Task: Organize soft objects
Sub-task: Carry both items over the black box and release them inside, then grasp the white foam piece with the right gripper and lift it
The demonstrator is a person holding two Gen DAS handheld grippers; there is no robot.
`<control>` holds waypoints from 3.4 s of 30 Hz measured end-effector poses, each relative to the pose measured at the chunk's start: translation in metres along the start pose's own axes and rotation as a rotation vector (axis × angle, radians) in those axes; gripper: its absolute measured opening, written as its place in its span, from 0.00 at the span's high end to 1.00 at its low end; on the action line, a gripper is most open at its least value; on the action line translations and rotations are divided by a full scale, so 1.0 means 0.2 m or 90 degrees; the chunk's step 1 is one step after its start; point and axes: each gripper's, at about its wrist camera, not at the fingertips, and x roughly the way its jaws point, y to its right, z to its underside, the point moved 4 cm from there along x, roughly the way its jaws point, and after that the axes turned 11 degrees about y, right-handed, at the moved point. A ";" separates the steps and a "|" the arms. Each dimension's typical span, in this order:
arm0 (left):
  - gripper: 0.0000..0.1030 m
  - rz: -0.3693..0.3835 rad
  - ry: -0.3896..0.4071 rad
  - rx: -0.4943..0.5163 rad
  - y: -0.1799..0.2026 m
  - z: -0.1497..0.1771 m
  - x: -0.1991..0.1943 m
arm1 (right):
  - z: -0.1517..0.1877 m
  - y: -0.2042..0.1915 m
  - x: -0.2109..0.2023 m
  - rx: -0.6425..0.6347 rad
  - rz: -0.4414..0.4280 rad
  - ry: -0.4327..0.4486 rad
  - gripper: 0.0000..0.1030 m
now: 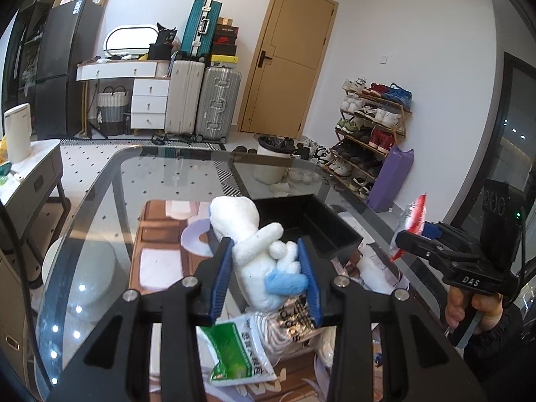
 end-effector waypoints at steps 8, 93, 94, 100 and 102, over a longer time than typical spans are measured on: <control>0.64 0.016 0.009 0.020 0.06 -0.08 0.10 | -0.09 0.00 0.09 -0.013 0.005 -0.003 0.38; 0.00 -0.095 -0.055 0.053 -0.05 0.27 0.12 | 0.25 0.05 0.03 0.001 0.020 -0.108 0.00; 0.00 -0.097 -0.059 0.051 -0.05 0.28 0.13 | 0.26 0.05 0.03 -0.003 0.019 -0.109 0.00; 0.00 -0.119 -0.086 0.056 -0.08 0.35 0.16 | 0.30 0.08 0.06 0.002 0.036 -0.124 0.00; 0.00 -0.120 -0.096 0.052 -0.08 0.37 0.18 | 0.32 0.13 0.07 0.017 0.059 -0.135 0.00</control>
